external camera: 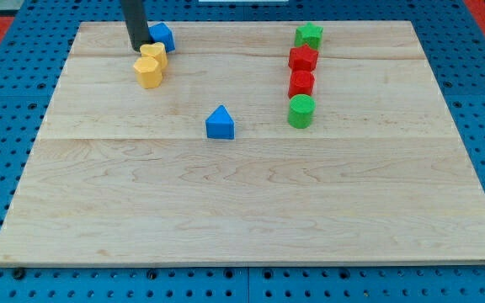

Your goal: Arrange the blue blocks and yellow blocks in a vertical line

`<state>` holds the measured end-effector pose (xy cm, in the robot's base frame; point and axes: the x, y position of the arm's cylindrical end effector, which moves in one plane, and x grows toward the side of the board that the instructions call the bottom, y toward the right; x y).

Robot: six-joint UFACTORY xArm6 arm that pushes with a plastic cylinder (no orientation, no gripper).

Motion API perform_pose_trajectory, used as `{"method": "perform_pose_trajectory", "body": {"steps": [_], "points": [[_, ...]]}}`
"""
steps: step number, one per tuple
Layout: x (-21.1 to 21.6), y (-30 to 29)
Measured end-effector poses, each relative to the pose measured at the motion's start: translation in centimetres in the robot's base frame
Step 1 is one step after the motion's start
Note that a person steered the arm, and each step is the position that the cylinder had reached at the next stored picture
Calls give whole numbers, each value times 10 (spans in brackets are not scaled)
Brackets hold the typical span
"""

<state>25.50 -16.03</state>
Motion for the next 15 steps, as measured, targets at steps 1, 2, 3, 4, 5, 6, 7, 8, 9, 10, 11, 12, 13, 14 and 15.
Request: {"method": "perform_pose_trajectory", "body": {"steps": [1,2,3,4,5,6,7,8,9,10,11,12,13,14,15], "points": [[1,-44],[23,-38],[51,-9],[66,-2],[89,-2],[149,-5],[232,102],[228,159],[171,150],[176,89],[174,69],[216,143],[190,141],[152,135],[138,79]]}}
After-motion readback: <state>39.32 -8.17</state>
